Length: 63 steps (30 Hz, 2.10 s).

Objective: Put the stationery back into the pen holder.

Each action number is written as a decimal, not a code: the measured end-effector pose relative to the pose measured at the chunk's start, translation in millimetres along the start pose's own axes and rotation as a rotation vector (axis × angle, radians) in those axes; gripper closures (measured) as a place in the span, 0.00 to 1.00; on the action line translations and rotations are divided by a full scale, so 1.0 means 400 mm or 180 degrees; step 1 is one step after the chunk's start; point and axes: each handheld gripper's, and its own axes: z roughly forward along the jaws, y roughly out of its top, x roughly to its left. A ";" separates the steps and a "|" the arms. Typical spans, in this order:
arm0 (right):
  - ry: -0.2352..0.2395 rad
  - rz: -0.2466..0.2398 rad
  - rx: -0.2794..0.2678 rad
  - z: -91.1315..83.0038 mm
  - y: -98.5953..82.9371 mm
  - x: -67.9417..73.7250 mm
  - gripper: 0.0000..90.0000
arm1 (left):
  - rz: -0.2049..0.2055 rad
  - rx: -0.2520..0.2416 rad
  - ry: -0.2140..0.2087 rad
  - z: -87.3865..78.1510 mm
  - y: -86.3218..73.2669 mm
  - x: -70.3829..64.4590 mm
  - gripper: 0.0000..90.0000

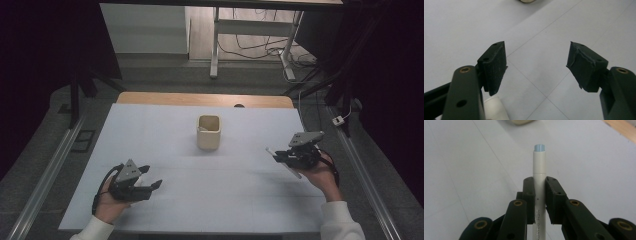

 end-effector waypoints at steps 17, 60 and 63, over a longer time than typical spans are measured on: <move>-0.0081 0.0226 -0.0598 -0.022 0.010 -0.002 0.86 | 0.0005 0.0006 -0.0011 0.003 0.000 -0.002 0.35; -0.0362 0.0276 -0.1335 -0.008 0.077 0.065 0.86 | -0.0005 -0.0015 -0.0034 0.003 0.002 -0.004 0.34; -0.0363 0.0259 -0.1365 -0.003 0.085 0.070 0.86 | -0.0017 -0.0022 -0.0039 0.003 0.002 -0.003 0.34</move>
